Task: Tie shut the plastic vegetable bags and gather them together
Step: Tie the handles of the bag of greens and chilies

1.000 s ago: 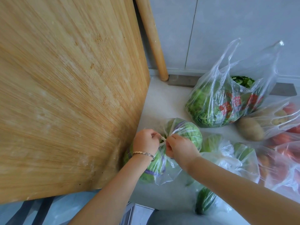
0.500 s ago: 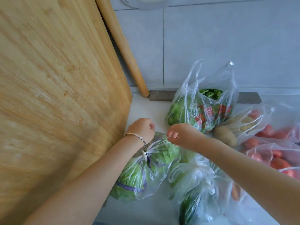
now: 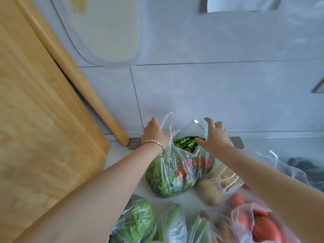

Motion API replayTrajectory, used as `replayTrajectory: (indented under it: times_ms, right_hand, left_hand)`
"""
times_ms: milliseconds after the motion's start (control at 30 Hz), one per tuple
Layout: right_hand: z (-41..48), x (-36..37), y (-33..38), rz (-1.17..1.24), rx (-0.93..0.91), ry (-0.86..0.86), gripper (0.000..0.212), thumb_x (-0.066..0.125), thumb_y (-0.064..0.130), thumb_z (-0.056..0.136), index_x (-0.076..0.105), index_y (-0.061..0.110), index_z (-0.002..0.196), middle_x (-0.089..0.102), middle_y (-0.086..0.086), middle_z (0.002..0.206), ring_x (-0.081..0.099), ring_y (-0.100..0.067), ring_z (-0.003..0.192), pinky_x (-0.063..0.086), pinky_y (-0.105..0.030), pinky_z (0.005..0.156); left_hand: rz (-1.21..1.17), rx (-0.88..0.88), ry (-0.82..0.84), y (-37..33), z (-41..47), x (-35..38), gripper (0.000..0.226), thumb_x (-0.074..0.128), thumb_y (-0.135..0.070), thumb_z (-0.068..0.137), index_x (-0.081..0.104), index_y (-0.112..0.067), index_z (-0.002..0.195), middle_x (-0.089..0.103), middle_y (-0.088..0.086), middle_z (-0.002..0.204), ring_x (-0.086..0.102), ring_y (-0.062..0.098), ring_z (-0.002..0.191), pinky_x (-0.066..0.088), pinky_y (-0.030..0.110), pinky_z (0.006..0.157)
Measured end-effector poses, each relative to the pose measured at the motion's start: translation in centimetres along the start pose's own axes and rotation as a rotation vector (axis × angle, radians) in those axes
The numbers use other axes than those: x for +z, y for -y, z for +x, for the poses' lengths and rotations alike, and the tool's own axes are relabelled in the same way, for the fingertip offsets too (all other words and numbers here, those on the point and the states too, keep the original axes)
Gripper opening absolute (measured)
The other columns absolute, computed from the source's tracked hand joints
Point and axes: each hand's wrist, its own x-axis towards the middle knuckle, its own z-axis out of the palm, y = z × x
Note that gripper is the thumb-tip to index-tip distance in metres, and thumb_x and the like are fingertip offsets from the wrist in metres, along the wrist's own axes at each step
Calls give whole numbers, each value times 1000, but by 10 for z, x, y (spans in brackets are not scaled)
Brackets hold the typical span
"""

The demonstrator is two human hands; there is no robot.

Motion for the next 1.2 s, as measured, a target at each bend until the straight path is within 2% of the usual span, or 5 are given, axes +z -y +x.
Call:
replayTrajectory:
  times_ms: [133,367,600,933,1200]
  right_hand:
    - [20,6,3,45,-134,22,26,50,28,91,55,17,114,41,-9,124,37,-28,120,36,-39,101]
    - [18,-15,30,233,-89,-71,45,24,35,99,31,17,58,40,-2,59,46,-27,68,35,-32,62]
    - [-21,-29,58,465,-132,-189,47,21,35,99,25,14,57,33,-3,54,31,-17,49,24,-32,49]
    - [-70,-2,44,111,-46,-25,36,24,31,100,49,11,84,53,-6,69,53,-27,69,40,-31,60]
    - [-72,-20,27,111,0,-33,43,38,34,97,64,6,77,67,-13,73,63,-30,71,52,-36,70]
  left_hand:
    - [-300,-102,37,-2,19,3,11,52,-14,85,57,-11,95,63,10,99,63,30,98,44,18,65]
    - [-287,13,-506,8,14,-45,21,55,-30,87,56,-10,80,63,11,83,57,29,84,34,26,66]
    - [-693,-138,-402,31,-29,-78,49,68,-37,77,53,-6,43,51,-2,31,55,25,53,54,38,70]
    - [-1071,-288,262,51,-84,-81,40,30,-22,96,54,-5,69,48,0,33,30,5,22,31,23,53]
    - [-680,61,-136,64,-102,-85,27,61,-5,80,51,-13,56,54,-5,68,51,-7,54,40,16,61]
